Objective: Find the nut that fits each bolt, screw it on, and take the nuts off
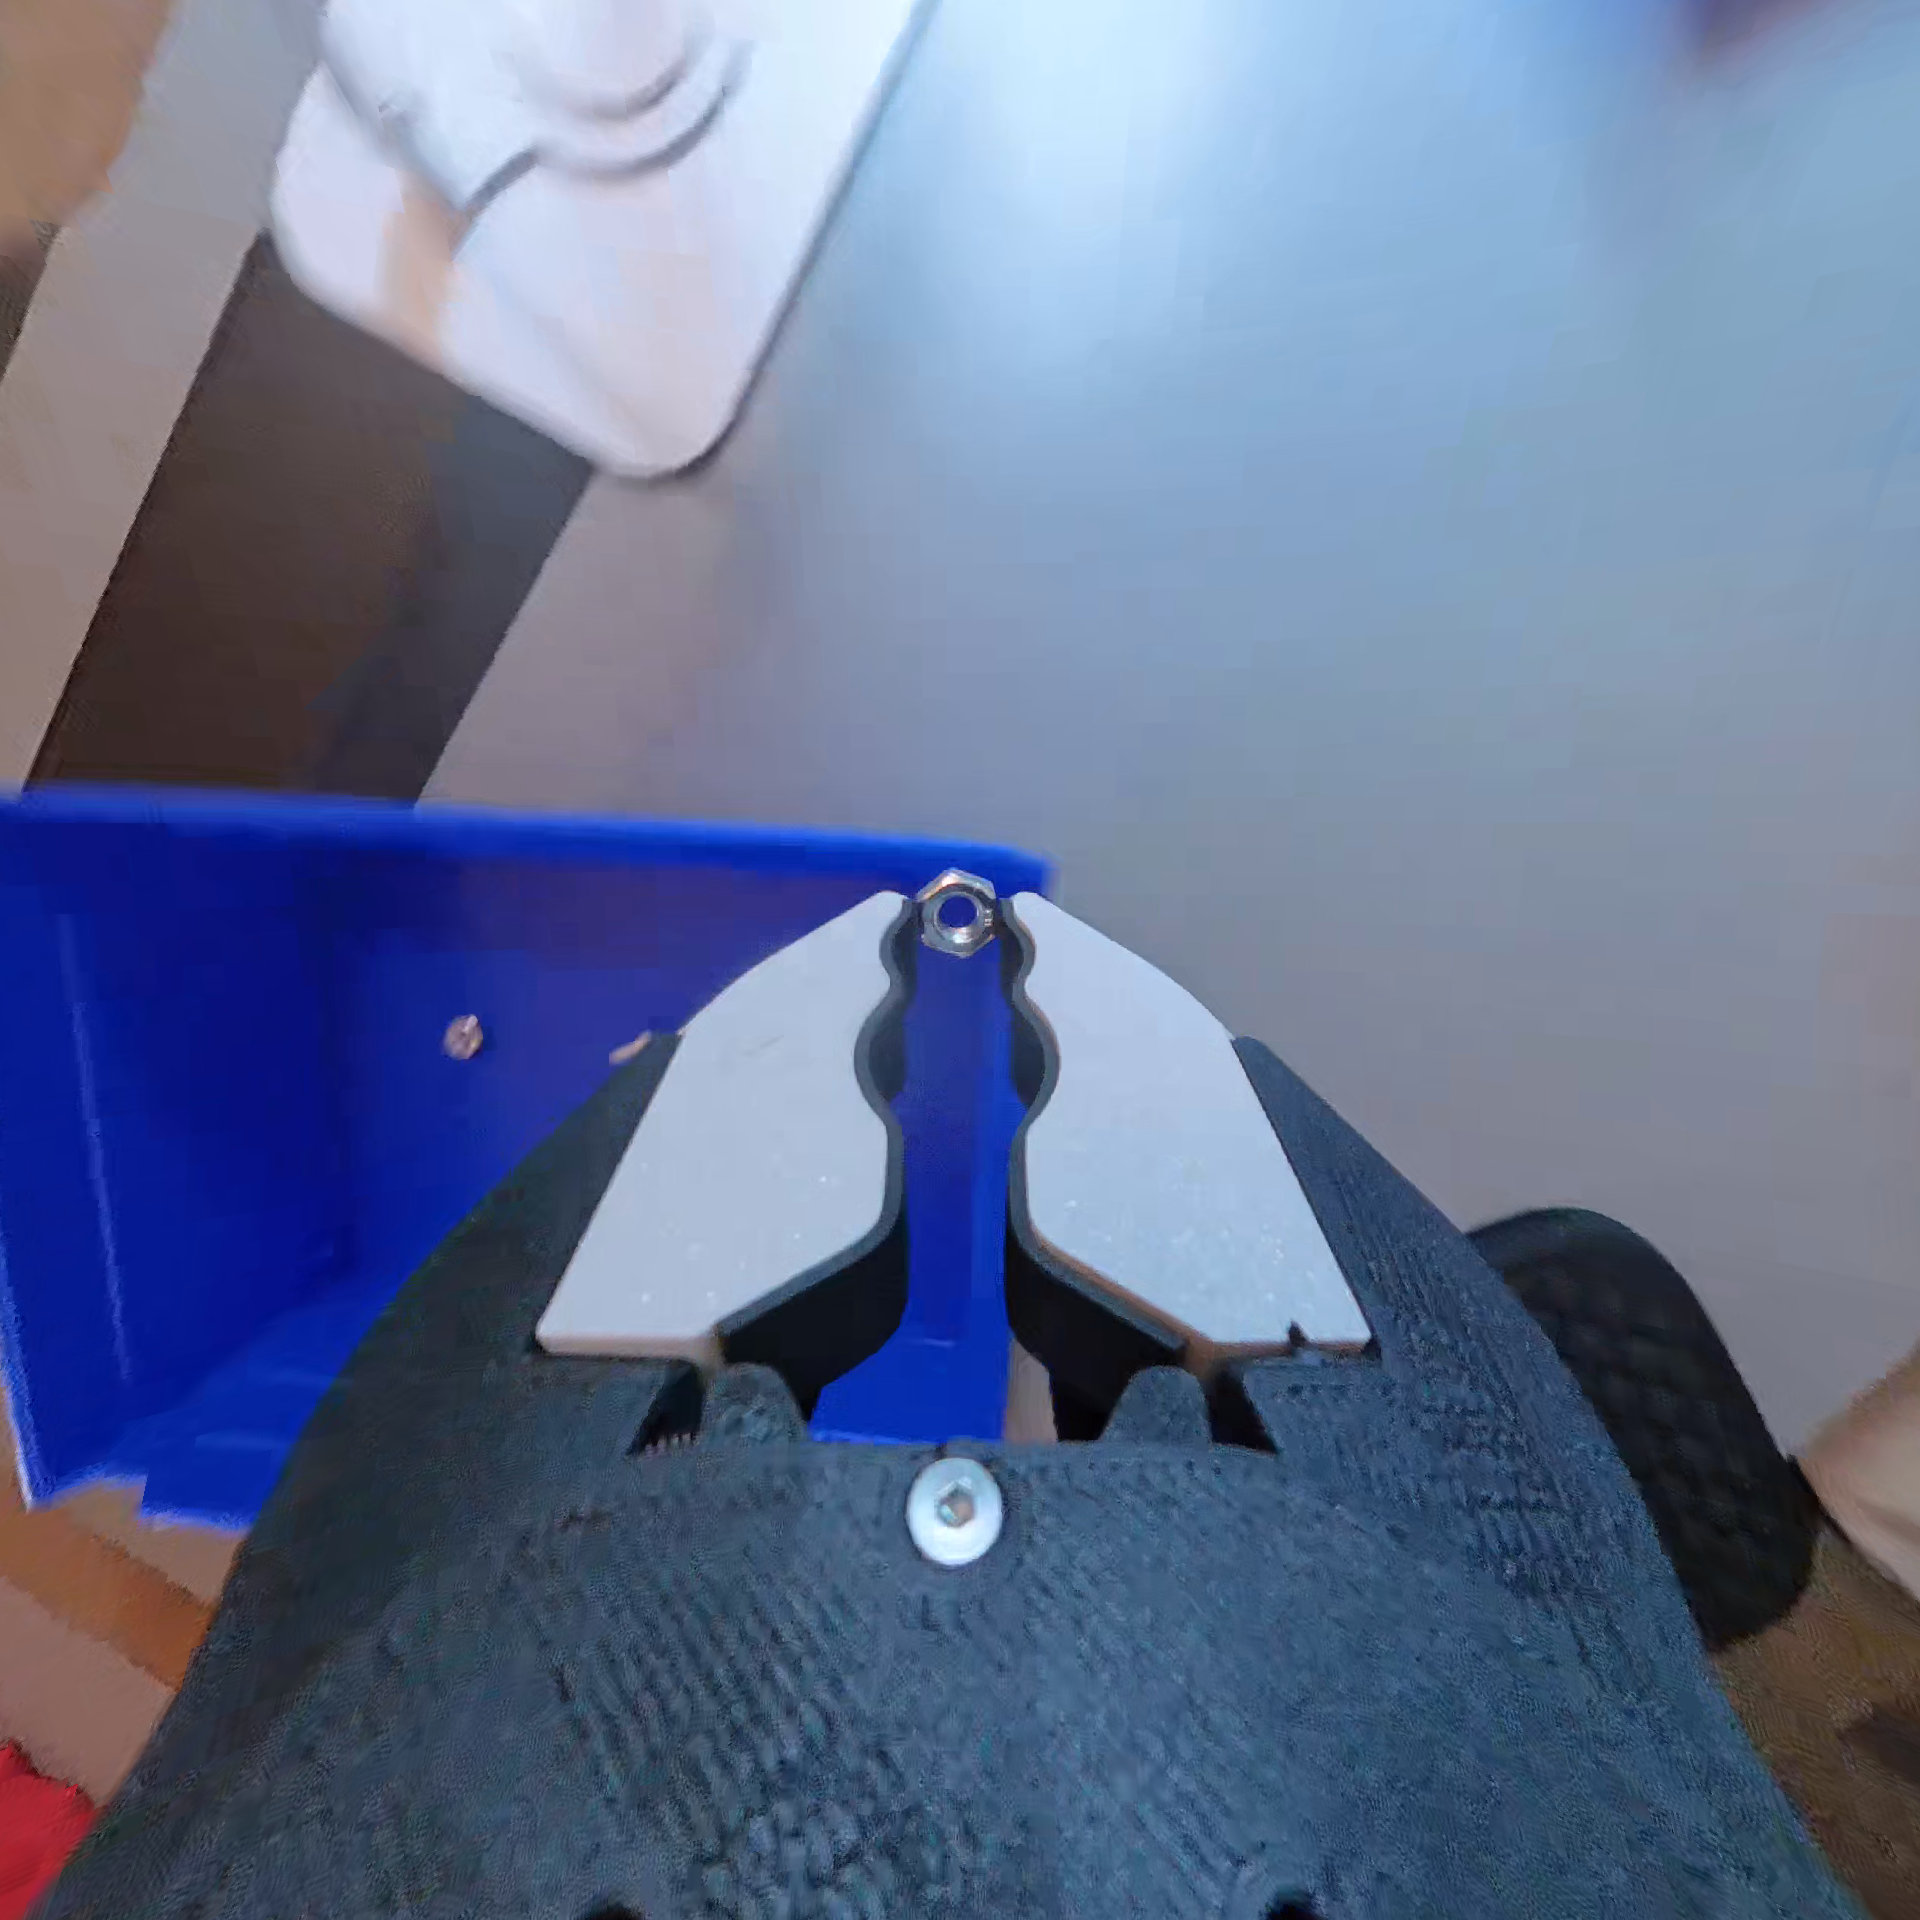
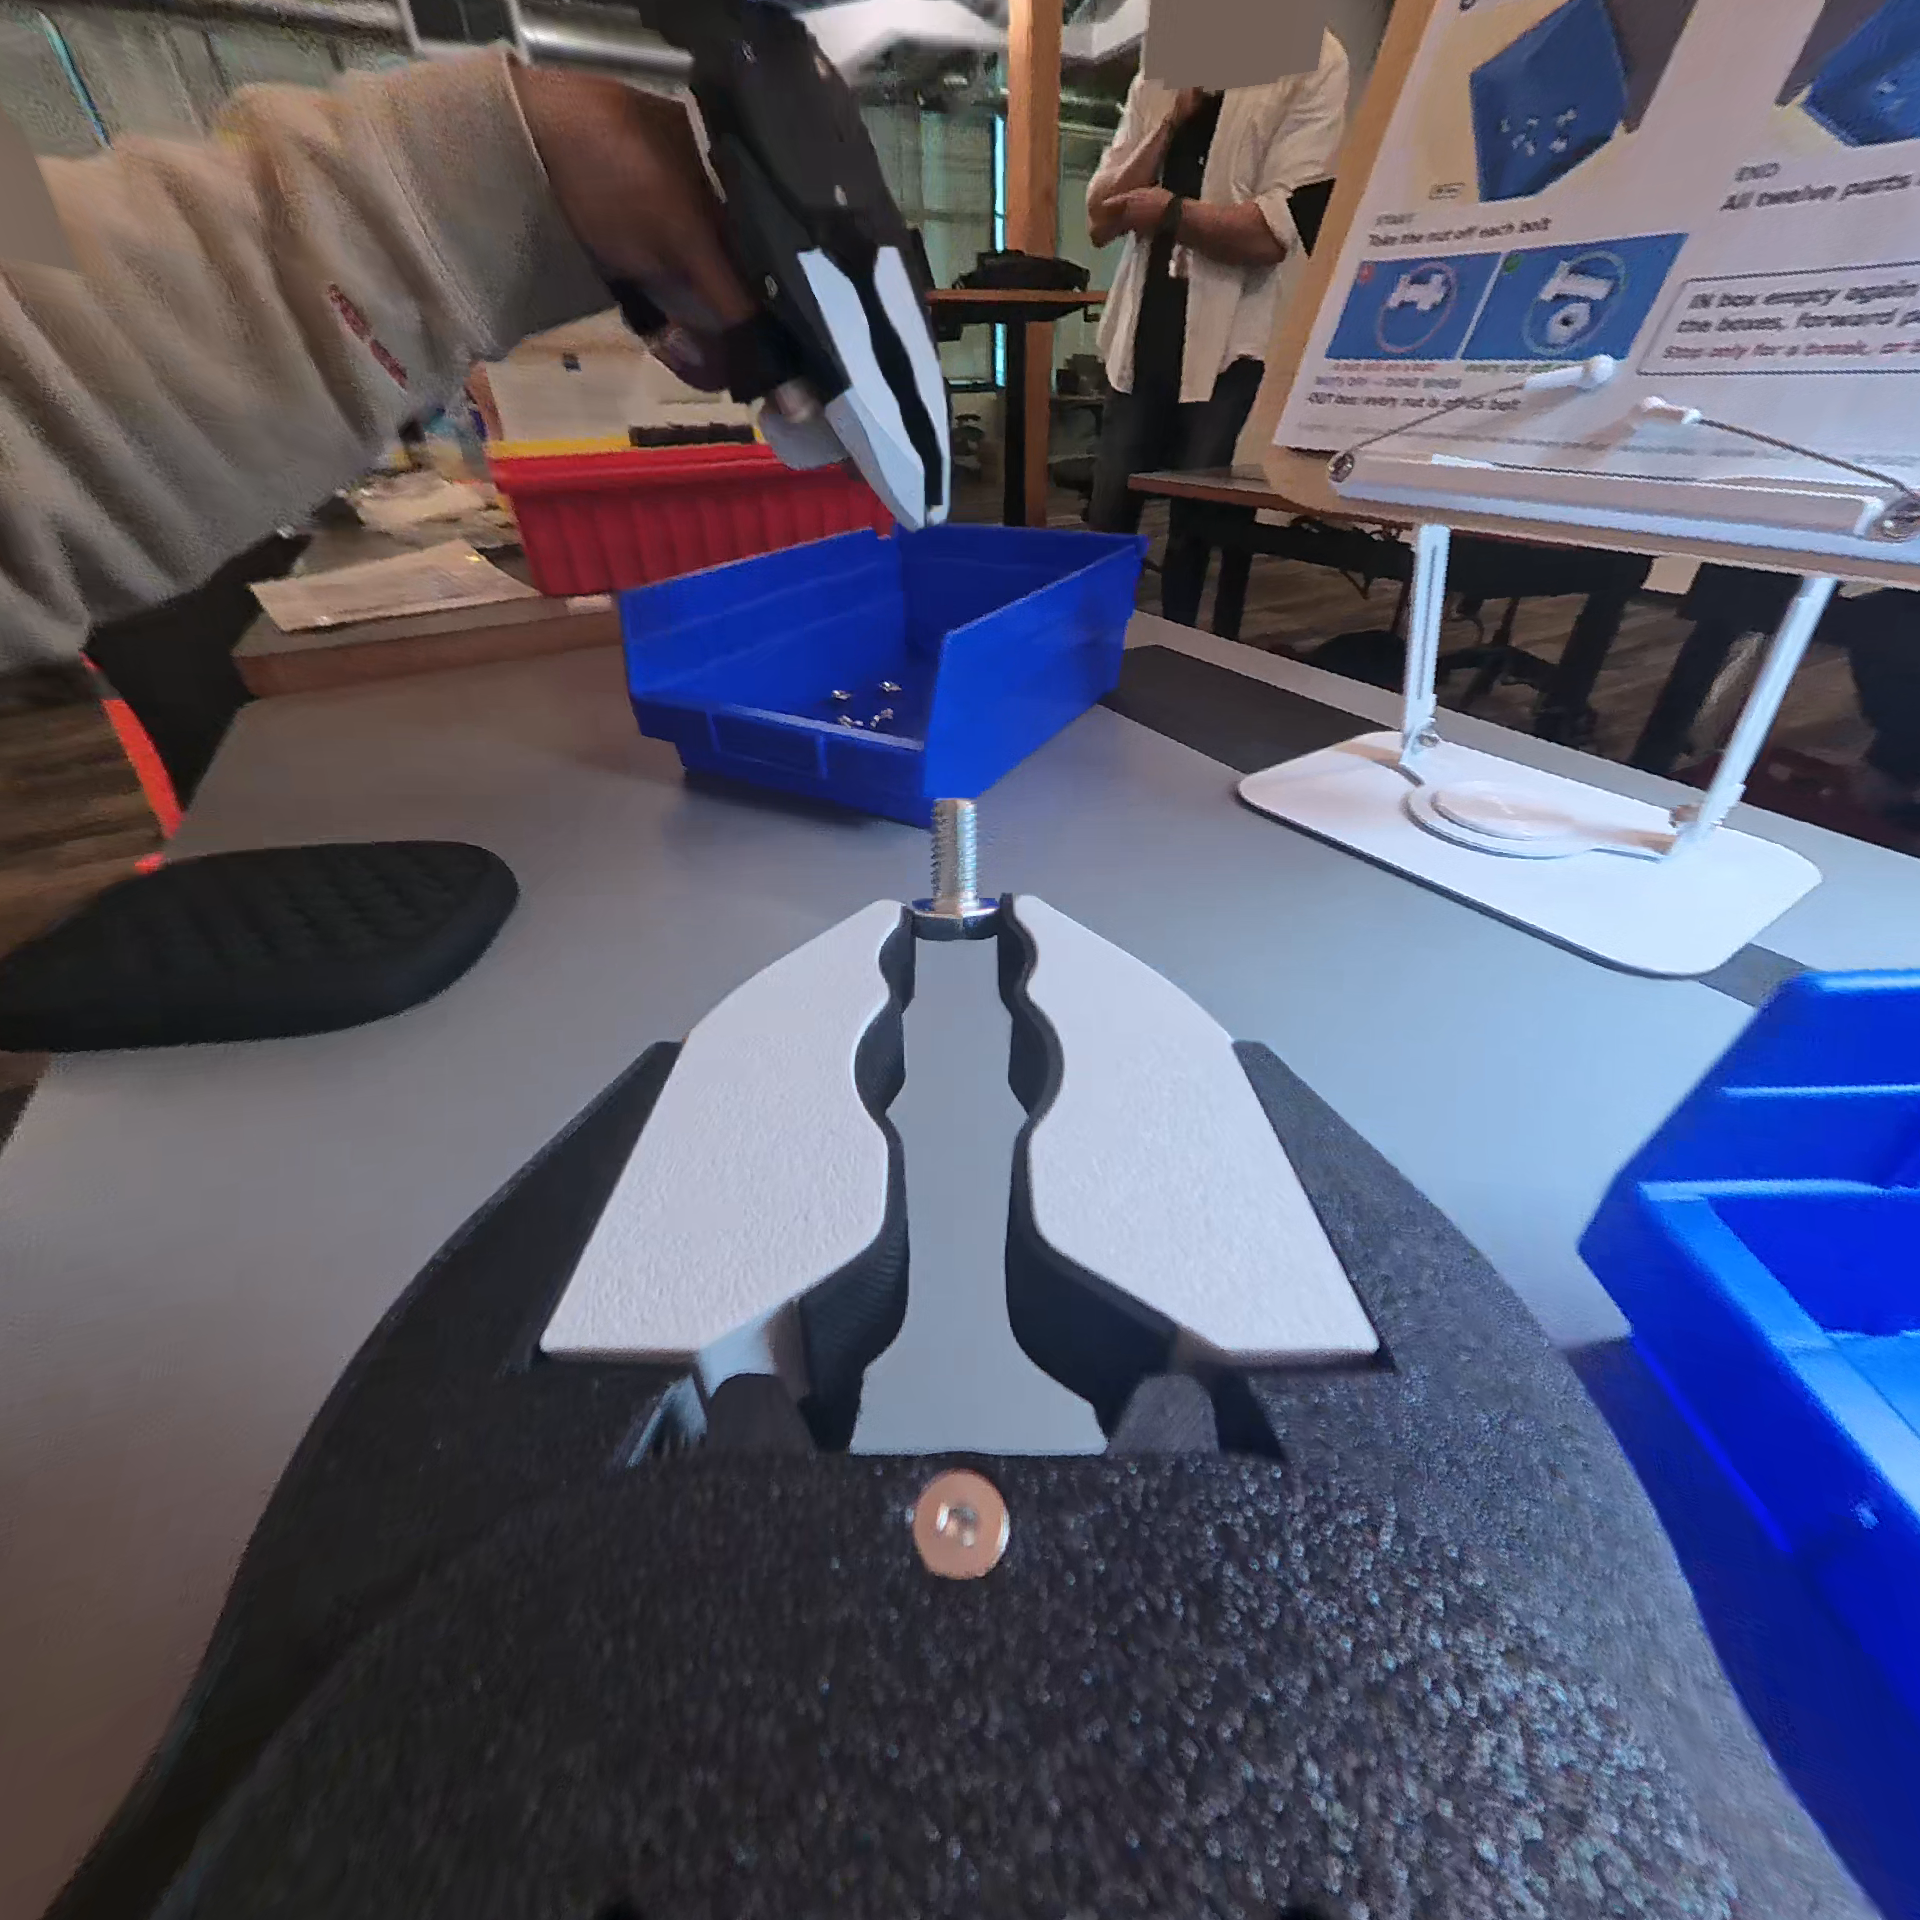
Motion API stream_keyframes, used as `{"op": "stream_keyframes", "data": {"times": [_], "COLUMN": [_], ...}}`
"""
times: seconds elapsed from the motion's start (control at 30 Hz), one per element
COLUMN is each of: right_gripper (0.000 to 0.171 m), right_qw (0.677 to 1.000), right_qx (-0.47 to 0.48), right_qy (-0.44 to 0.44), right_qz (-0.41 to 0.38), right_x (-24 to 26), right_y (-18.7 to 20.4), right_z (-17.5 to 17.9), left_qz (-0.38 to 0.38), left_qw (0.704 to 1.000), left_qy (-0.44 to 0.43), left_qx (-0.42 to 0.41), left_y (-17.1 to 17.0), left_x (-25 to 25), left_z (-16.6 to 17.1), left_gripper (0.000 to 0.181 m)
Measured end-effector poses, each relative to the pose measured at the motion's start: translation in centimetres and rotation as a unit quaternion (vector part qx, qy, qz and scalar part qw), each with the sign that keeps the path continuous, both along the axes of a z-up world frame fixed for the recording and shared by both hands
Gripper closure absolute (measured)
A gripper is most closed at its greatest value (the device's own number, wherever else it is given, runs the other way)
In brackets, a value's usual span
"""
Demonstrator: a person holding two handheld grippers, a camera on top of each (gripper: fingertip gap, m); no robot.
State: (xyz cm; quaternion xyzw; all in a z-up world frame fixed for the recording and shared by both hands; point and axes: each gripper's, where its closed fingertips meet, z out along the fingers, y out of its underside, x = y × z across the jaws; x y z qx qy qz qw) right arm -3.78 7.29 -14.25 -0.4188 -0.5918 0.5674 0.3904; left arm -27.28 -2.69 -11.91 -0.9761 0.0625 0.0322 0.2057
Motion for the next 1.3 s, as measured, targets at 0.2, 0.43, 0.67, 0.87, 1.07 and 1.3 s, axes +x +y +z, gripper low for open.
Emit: {"op": "stream_keyframes", "data": {"times": [0.2, 0.43, 0.67, 0.87, 1.07, 1.3], "right_gripper": [0.156, 0.156, 0.156, 0.156, 0.156, 0.156], "right_qw": [0.996, 0.997, 0.997, 0.997, 0.996, 0.997], "right_qx": [-0.077, -0.061, -0.038, -0.035, -0.041, -0.040], "right_qy": [0.018, 0.026, 0.037, 0.049, 0.052, 0.054], "right_qz": [0.032, 0.049, 0.049, 0.053, 0.052, 0.049], "right_x": [-1.6, -2.6, -1.9, -1.6, -1.7, -1.6], "right_y": [-2.3, -4.2, -4.7, -5.3, -5.3, -5.3], "right_z": [2.5, 2.1, 1.8, 2.0, 2.0, 2.1], "left_qz": [-0.159, -0.231, -0.265, -0.282, -0.292, -0.295], "left_qw": [0.987, 0.971, 0.962, 0.957, 0.954, 0.953], "left_qy": [-0.010, -0.037, -0.057, -0.066, -0.069, -0.073], "left_qx": [0.025, 0.035, 0.023, 0.010, -0.001, -0.009], "left_y": [3.5, 5.3, 5.6, 5.8, 5.9, 6.0], "left_x": [11.7, 17.6, 20.4, 21.6, 22.2, 22.5], "left_z": [2.4, 4.1, 3.3, 2.7, 2.0, 1.5], "left_gripper": [0.166, 0.166, 0.166, 0.166, 0.166, 0.166]}}
